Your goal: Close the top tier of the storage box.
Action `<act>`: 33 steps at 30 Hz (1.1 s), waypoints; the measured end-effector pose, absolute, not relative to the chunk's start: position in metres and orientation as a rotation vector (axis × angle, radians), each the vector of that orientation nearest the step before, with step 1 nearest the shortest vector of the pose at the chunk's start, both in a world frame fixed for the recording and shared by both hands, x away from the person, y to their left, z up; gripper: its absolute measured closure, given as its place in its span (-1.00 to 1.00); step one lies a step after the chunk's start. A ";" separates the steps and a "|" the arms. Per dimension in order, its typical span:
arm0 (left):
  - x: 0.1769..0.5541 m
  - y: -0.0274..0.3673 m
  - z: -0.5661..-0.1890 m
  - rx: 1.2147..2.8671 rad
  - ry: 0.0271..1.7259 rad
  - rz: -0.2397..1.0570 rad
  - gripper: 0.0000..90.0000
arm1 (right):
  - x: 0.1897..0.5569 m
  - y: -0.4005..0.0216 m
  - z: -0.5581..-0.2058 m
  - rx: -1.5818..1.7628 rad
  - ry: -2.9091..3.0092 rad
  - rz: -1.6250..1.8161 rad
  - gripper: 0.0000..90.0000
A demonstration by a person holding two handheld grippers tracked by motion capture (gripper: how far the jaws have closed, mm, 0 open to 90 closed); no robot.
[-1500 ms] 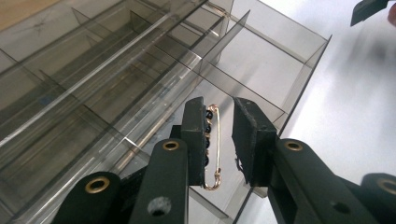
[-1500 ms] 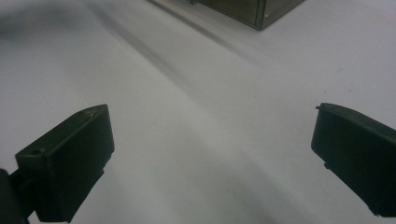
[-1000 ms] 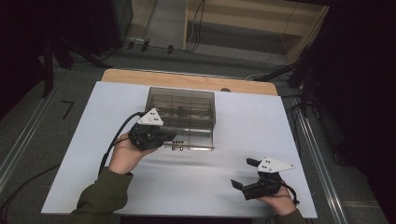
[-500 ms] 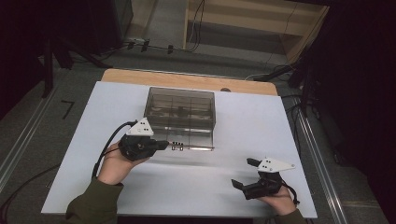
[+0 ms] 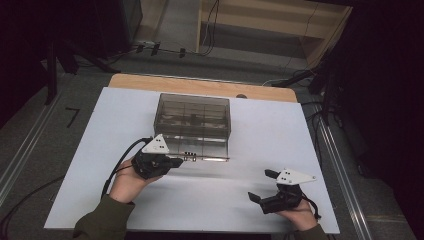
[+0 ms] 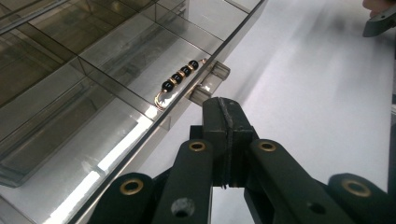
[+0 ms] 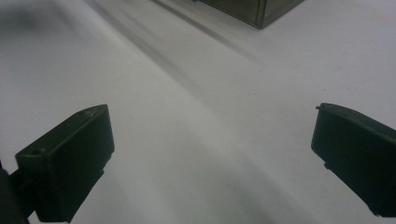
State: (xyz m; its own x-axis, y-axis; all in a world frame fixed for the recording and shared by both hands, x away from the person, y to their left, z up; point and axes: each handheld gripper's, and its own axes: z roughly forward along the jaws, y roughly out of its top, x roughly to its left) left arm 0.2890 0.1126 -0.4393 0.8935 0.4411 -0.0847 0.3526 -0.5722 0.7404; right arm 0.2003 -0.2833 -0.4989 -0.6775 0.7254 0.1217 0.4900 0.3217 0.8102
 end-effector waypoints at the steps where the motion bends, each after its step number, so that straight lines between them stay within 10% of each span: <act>1: 0.289 0.112 -0.440 2.232 0.571 0.141 0.99 | 0.200 -0.283 -0.499 1.097 2.327 1.279 -1.00; 33: 0.295 0.105 -0.449 2.230 0.577 0.220 0.99 | 0.200 -0.282 -0.499 1.096 2.331 1.279 -1.00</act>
State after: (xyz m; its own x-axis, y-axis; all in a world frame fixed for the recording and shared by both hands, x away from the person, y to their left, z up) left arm 0.2953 0.1054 -0.4494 0.8807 0.4727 -0.0299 0.3326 -0.5723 0.7496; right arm 0.2001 -0.2823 -0.4988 -0.6795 0.7237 0.1202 0.4903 0.3261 0.8082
